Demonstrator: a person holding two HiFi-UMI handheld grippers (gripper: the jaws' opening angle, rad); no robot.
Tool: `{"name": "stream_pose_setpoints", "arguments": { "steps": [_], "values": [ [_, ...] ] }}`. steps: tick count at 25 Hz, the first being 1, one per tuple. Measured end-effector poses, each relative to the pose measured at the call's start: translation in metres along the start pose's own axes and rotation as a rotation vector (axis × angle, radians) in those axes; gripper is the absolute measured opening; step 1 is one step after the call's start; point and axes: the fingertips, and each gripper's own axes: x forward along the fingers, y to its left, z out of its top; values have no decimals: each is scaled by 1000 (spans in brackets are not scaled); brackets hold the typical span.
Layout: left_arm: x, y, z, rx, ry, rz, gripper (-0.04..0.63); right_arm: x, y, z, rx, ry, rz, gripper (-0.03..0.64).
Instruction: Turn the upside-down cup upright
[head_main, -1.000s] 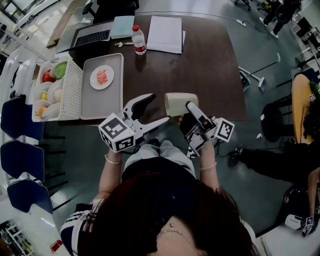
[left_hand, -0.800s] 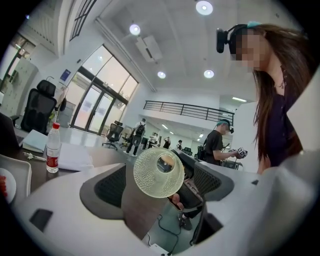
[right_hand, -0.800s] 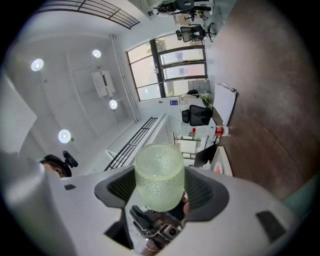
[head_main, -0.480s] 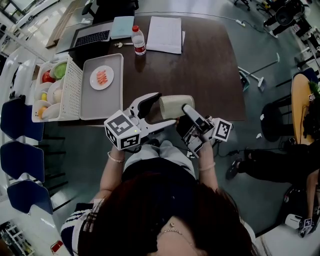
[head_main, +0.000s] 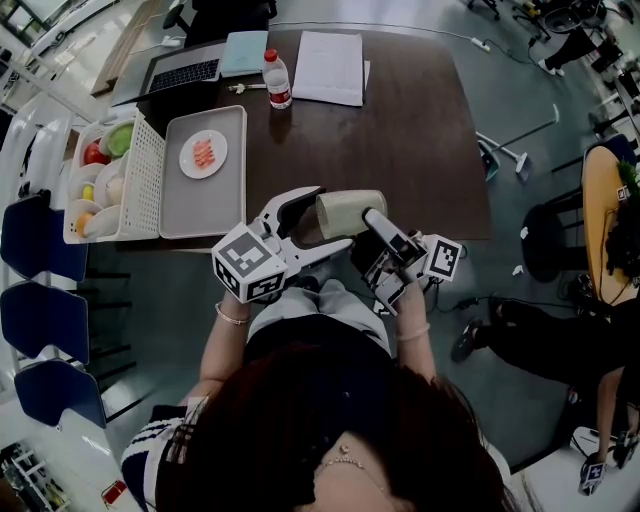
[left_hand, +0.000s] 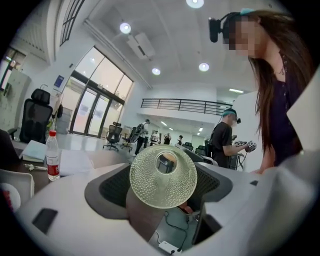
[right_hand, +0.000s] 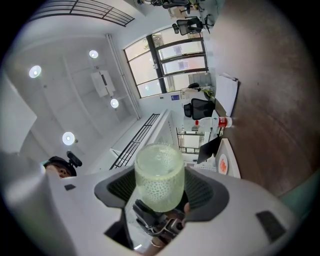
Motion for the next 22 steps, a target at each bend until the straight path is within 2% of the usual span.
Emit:
{"name": "stream_pose_setpoints", "arguments": {
  "steps": [11,22],
  "values": [
    [-5,-3,8,49,-30,34,393,4,7,-3,-7,29,53,316],
    [-12,3,12,69,-30,72,393,7,4,7,-42,22,23,316]
  ]
}}
